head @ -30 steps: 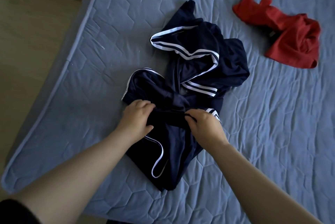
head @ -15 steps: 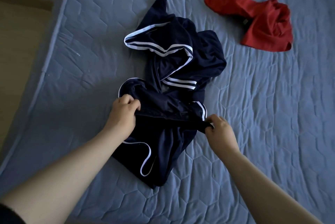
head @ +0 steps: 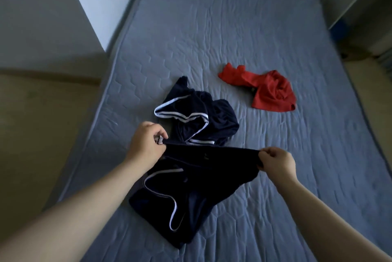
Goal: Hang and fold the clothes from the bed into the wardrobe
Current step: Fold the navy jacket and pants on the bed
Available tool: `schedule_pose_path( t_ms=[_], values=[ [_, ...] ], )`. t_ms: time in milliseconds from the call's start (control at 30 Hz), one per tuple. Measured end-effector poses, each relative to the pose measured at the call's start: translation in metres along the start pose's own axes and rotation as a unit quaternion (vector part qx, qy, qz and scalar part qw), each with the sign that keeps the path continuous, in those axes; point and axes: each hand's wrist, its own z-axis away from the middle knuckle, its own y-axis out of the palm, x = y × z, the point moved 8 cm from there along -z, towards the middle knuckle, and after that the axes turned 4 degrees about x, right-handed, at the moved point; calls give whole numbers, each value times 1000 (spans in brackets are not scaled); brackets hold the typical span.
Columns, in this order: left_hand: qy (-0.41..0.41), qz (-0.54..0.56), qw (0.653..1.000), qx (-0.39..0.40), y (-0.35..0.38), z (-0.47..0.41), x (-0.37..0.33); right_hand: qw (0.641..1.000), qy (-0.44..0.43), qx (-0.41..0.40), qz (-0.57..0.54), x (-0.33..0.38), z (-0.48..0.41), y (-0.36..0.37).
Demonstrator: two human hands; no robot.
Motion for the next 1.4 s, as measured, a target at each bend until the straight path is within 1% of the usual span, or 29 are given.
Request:
schedule_pose_path(
  t_ms=[100, 200, 267, 300, 400, 533, 633, 800, 933, 1000, 1067, 1100, 1167, 1200, 1233, 1267, 1300, 1333, 1400],
  values=[
    [13, 36, 999, 4, -47, 1, -65, 998, -45, -26, -23, 58, 25, -59],
    [66, 16, 997, -26, -105, 6, -140, 993, -104, -47, -38, 126, 53, -119],
    [111, -12, 993, -46, -154, 18, -205, 986, -145, -71, -39, 178, 82, -176],
    [114, -20, 992, -48, -164, 18, -217, 984, -160, -71, -26, 193, 84, -185],
    [151, 19, 985, -84, -220, 34, -294, 970, -217, -102, -37, 253, 117, -255],
    [236, 18, 960, -148, -292, 67, -402, 942, -289, -162, -53, 325, 171, -351],
    [274, 30, 943, -188, -336, 93, -461, 925, -324, -182, -77, 363, 204, -409],
    [348, 37, 899, -265, -407, 147, -552, 896, -367, -223, -111, 422, 263, -499],
    [372, 33, 873, -312, -450, 179, -597, 883, -383, -228, -147, 451, 300, -542],
    [377, 64, 864, -329, -472, 193, -612, 872, -389, -236, -182, 460, 318, -563],
    [384, 111, 859, -320, -489, 201, -622, 864, -387, -236, -218, 467, 328, -579],
    [388, 119, 860, -309, -494, 203, -626, 866, -384, -236, -216, 469, 331, -585],
    [383, 89, 874, -285, -494, 203, -629, 878, -380, -240, -168, 471, 336, -587],
    [377, 73, 881, -275, -491, 203, -629, 877, -382, -254, -144, 471, 339, -586],
    [373, 65, 886, -269, -487, 203, -630, 868, -387, -281, -133, 471, 343, -588],
    [373, 64, 886, -270, -486, 203, -630, 851, -398, -313, -136, 470, 348, -589],
    [374, 65, 881, -282, -489, 203, -631, 837, -410, -334, -142, 469, 351, -590],
    [377, 63, 874, -298, -494, 204, -633, 833, -420, -332, -140, 471, 352, -588],
    [378, 51, 875, -300, -501, 202, -638, 845, -433, -286, -127, 480, 349, -581]
  ],
)
